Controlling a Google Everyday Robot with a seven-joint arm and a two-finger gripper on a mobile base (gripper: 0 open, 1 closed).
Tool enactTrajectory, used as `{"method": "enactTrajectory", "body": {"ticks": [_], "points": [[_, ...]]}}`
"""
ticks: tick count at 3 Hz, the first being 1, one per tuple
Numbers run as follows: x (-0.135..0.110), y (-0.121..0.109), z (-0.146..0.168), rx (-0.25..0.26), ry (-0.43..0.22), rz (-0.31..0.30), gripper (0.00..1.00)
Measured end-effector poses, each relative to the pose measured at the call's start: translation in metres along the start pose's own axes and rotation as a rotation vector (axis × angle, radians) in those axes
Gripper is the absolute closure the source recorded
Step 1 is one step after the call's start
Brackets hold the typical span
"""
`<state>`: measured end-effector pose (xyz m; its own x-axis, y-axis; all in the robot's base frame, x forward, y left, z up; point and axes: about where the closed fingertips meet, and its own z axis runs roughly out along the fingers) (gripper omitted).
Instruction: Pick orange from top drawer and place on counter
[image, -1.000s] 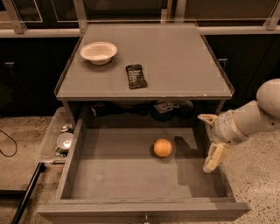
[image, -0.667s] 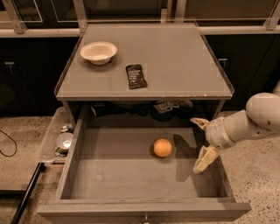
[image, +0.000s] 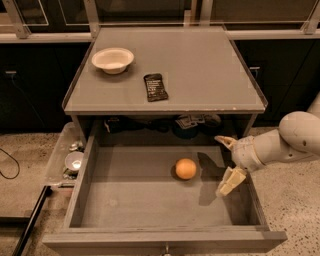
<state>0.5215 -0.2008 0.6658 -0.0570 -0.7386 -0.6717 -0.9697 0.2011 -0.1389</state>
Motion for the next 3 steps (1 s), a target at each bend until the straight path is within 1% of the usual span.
{"method": "enactTrajectory", "body": {"ticks": [1, 2, 3], "points": [[-0.003, -0.011, 0.022, -0.008, -0.076, 0.021, 0.0], [-0.004, -0.017, 0.042, -0.045, -0.143, 0.047, 0.0], [-0.01, -0.018, 0.066, -0.107, -0.185, 0.069, 0.0]]}}
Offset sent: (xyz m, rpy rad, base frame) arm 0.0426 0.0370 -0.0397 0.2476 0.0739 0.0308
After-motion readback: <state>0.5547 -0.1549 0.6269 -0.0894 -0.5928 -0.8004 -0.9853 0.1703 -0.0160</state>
